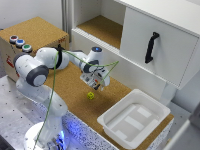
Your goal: Go towards the yellow block and lift it
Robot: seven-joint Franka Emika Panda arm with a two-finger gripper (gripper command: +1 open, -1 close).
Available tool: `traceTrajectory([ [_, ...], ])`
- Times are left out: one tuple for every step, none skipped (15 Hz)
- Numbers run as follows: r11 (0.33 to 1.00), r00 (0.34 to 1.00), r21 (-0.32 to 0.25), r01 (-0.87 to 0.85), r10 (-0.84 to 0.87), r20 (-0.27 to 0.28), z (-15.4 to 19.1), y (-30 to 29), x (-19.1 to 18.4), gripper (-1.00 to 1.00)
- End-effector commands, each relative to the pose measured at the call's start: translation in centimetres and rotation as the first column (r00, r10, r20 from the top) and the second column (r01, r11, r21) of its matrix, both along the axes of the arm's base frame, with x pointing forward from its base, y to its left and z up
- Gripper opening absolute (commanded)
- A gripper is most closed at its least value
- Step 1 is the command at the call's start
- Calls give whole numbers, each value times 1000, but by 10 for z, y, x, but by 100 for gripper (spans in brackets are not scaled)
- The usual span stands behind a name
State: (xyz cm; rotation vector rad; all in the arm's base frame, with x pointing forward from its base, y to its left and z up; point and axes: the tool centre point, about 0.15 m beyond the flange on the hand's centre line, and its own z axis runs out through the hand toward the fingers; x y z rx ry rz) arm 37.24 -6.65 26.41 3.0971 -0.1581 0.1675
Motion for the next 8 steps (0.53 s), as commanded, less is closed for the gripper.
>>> traceTrajectory([
  [1000, 1000, -13, -9, 9, 3, -1, 0, -4, 100],
  [1000, 1000, -9, -20, 20, 1, -3, 2, -9, 100],
  [999, 999, -39, -33, 32, -14, -10, 4, -16, 100],
  [997, 999, -62, -37, 36, -17, -14, 3, -23, 100],
  [999, 999, -40, -29, 28, -21, -21, 0, -31, 100],
  [999, 1000, -36, -25, 24, -19, -27, -3, -37, 100],
  [999, 1000, -33, -23, 23, -3, -32, -7, -42, 100],
  [1000, 1000, -22, -2, 3, 2, -41, -10, -45, 100],
])
